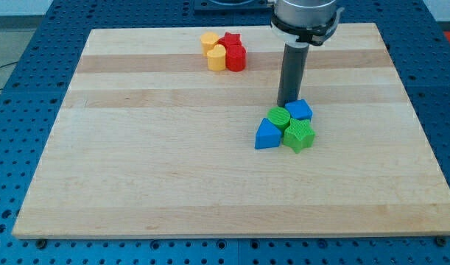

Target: Move red blocks towards down

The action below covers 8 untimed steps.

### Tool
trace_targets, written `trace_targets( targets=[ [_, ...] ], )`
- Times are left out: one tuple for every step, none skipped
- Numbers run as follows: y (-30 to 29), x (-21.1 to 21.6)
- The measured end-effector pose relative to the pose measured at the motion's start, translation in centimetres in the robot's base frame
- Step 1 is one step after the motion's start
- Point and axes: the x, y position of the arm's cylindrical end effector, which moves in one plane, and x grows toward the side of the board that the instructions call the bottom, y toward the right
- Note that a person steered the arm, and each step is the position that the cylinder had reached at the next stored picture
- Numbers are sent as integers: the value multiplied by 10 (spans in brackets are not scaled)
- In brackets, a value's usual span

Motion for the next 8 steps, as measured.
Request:
trace_targets(
  targets=[
    [-2, 0],
    [-8, 3],
    [11, -58],
    [25, -137],
    [16, -165],
    [-25, -197],
    [-77, -189],
    [-91, -170]
  ],
)
